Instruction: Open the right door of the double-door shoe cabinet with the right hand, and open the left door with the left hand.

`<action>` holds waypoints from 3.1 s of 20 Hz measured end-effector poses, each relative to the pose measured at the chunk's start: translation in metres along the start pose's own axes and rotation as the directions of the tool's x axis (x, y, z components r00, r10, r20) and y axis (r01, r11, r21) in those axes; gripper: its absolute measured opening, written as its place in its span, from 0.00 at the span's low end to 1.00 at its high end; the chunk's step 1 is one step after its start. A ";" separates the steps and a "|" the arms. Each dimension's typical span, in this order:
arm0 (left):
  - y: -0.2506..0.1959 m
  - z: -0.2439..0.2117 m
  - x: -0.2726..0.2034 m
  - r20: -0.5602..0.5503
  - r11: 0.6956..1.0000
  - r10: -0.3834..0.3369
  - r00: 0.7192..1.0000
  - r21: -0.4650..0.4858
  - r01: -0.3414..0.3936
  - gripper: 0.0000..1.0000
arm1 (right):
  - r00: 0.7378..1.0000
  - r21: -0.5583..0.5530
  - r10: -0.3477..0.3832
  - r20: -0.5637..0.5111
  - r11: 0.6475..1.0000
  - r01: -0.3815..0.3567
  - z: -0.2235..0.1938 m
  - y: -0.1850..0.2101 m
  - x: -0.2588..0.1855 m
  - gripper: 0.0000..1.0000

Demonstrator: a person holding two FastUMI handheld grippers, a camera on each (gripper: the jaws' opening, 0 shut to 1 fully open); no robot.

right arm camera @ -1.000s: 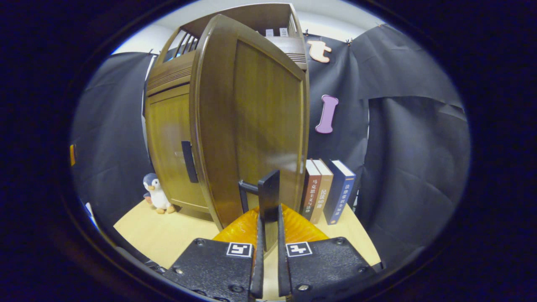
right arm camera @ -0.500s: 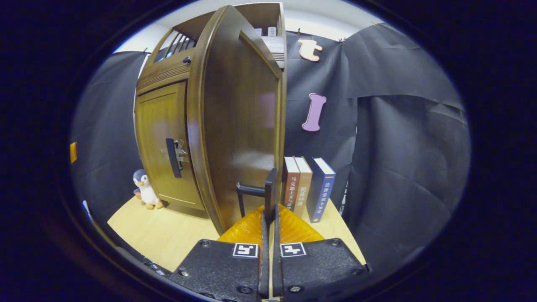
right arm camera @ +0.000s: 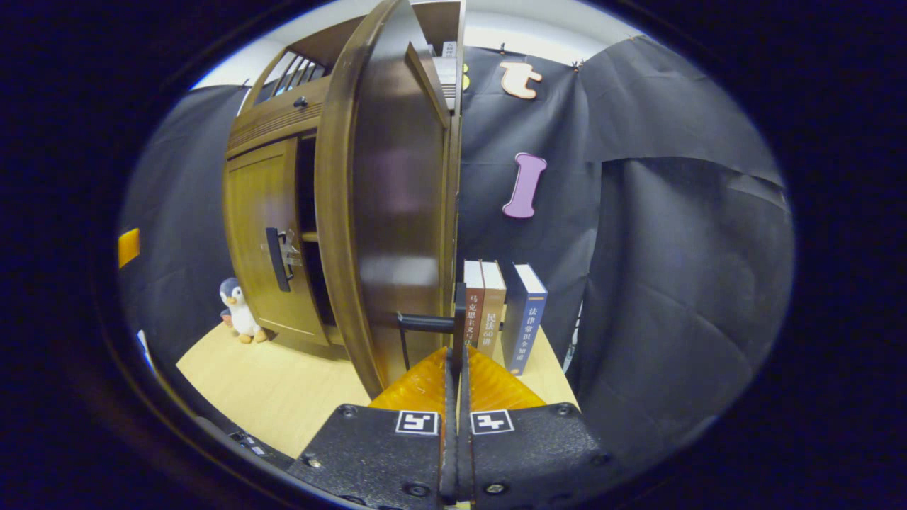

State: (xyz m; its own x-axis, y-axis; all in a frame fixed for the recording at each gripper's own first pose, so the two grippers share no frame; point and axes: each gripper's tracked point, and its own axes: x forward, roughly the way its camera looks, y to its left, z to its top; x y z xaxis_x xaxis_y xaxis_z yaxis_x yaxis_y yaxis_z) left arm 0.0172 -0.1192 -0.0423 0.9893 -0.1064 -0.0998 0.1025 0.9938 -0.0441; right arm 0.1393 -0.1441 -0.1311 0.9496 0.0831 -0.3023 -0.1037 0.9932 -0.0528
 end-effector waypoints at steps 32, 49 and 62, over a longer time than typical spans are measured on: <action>0.024 0.007 0.001 -0.019 0.973 0.228 0.973 0.029 -0.228 0.96 | 0.994 -0.014 0.072 0.079 0.997 -0.071 0.045 -0.080 -0.072 0.97; 0.097 -0.015 0.048 0.009 0.994 0.098 0.995 0.041 -0.098 0.96 | 0.968 0.025 -0.078 0.238 0.997 0.074 0.057 0.137 -0.096 1.00; 0.050 -0.072 0.186 -0.010 0.999 -0.047 0.999 0.004 0.047 0.96 | 0.967 0.046 -0.183 0.179 0.983 0.178 0.065 0.138 -0.109 1.00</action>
State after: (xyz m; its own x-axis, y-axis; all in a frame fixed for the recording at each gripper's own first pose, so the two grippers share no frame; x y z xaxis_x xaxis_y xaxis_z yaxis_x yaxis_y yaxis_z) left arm 0.1993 -0.0914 -0.1346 0.9823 -0.1535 -0.1073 0.1494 0.9877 -0.0452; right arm 0.0406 -0.0108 -0.0439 0.9899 -0.0868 -0.1122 0.0803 0.9949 -0.0617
